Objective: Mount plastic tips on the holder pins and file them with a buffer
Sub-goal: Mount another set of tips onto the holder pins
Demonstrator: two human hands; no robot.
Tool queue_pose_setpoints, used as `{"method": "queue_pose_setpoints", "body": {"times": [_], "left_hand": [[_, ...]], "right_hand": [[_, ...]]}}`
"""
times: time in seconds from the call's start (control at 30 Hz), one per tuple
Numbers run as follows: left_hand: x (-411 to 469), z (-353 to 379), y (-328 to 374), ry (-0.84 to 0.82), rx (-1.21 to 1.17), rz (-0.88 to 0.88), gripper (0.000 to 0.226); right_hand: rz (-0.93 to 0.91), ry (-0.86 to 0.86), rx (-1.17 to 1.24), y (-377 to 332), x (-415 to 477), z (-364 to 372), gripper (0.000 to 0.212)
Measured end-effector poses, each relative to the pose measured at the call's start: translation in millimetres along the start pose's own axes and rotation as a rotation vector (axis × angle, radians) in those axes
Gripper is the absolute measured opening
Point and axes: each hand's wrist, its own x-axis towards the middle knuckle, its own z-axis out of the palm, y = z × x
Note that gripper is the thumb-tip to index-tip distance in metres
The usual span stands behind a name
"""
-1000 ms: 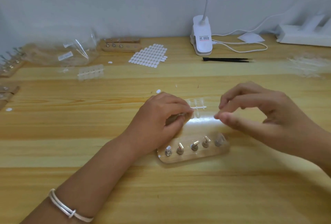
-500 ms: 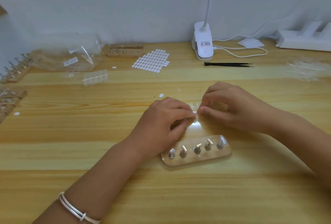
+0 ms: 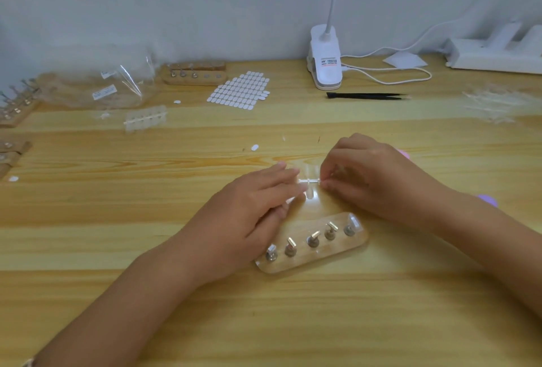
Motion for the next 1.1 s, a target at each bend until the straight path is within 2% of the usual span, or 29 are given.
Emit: {"method": "queue_pose_setpoints", "body": {"times": [0.13, 0.27, 0.43, 0.63, 0.73, 0.83, 0.97, 1.1], "left_hand": [[-26.0, -6.8, 4.8, 0.049, -0.009, -0.050, 0.042], [-36.4, 1.1, 7.2, -0.007, 0.250, -0.050, 0.058], [-20.8, 9.6, 12.6, 0.044, 0.239, -0.008, 0.045], [-6.3, 16.2, 16.5, 0.087, 0.145, -0.058, 0.045], [-5.4, 18.2, 18.6, 0.093, 0.149, -0.059, 0.047], [-5.4, 21.3, 22.7, 0.115, 0.118, -0.059, 0.038], [-3.2, 25.9, 29.1, 0.213, 0.035, -0.108, 0.035], [4.1, 26.8, 45.8, 0.309, 0.000, -0.088, 0.024]], "right_hand": [[0.024, 0.005, -0.026, -2.2, -5.2, -1.2, 0.004], [0.041, 0.058, -0.054, -8.4, -7.9, -6.1, 0.005], [0.014, 0.008, -0.071, -10.3, -7.6, -16.4, 0.003], [0.070, 0.087, -0.003, 0.2, -22.9, -30.1, 0.006], [0.046, 0.156, 0.047, -1.2, -35.2, -32.4, 0.005], [0.000, 0.212, 0.120, -6.9, -44.4, -34.4, 0.010], [-0.095, 0.205, 0.144, -18.2, -48.8, -29.1, 0.008], [-0.114, 0.242, 0.136, -24.3, -48.5, -25.5, 0.007]]}}
